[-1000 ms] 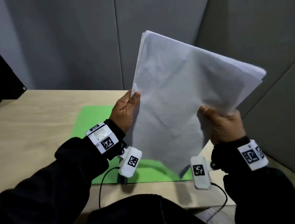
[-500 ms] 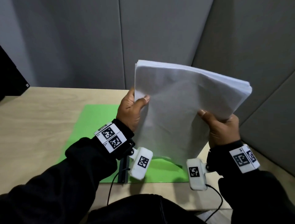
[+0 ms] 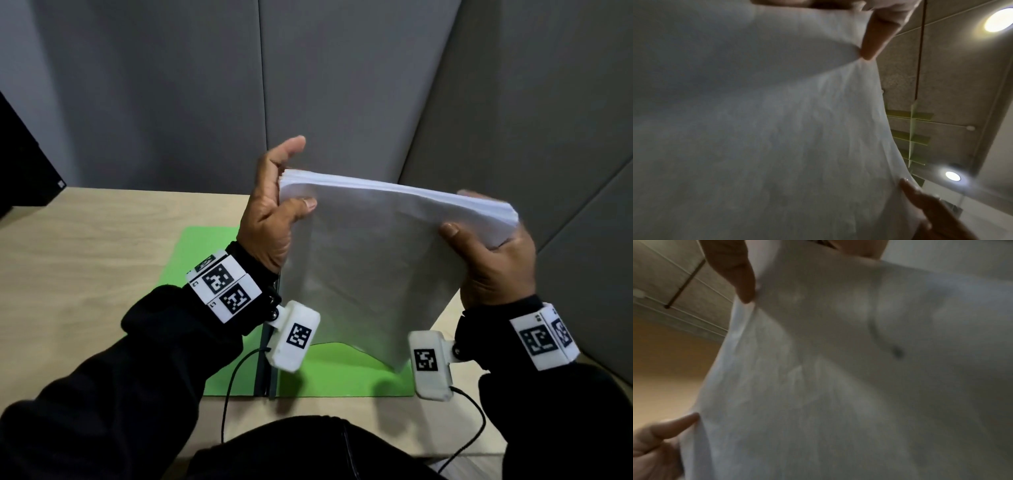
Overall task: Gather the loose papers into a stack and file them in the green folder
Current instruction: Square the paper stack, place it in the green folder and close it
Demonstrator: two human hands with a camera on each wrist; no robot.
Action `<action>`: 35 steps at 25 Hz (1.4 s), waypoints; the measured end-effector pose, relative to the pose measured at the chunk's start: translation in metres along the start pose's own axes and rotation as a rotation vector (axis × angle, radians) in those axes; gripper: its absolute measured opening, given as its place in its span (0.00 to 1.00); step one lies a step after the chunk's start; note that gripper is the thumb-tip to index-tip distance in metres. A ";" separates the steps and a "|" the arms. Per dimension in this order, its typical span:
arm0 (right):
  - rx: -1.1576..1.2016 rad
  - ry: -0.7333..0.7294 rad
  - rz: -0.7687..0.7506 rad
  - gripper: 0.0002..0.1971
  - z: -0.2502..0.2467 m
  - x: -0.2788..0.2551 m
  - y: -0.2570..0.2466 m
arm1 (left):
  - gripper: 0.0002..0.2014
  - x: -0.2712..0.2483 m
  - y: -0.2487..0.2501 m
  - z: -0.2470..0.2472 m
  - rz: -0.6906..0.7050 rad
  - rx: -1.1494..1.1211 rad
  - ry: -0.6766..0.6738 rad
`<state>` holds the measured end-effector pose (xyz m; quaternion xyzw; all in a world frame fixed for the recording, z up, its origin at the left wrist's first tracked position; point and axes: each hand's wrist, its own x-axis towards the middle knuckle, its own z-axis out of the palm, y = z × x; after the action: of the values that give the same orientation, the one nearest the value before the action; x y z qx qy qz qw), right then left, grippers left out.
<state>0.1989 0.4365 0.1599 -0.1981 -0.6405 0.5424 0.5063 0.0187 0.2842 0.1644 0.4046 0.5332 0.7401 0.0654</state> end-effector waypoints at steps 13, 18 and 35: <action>0.063 -0.033 -0.028 0.23 -0.014 0.002 0.014 | 0.28 -0.005 -0.015 -0.005 -0.116 -0.075 -0.055; -0.001 -0.062 0.156 0.19 0.004 -0.011 0.031 | 0.11 -0.013 -0.030 0.004 -0.369 -0.076 0.046; 0.067 -0.154 0.177 0.11 -0.008 -0.005 0.056 | 0.12 -0.014 -0.045 -0.010 -0.391 -0.186 -0.067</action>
<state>0.1915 0.4553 0.1068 -0.1947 -0.6390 0.6195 0.4123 0.0065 0.2878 0.1179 0.3099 0.5284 0.7455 0.2625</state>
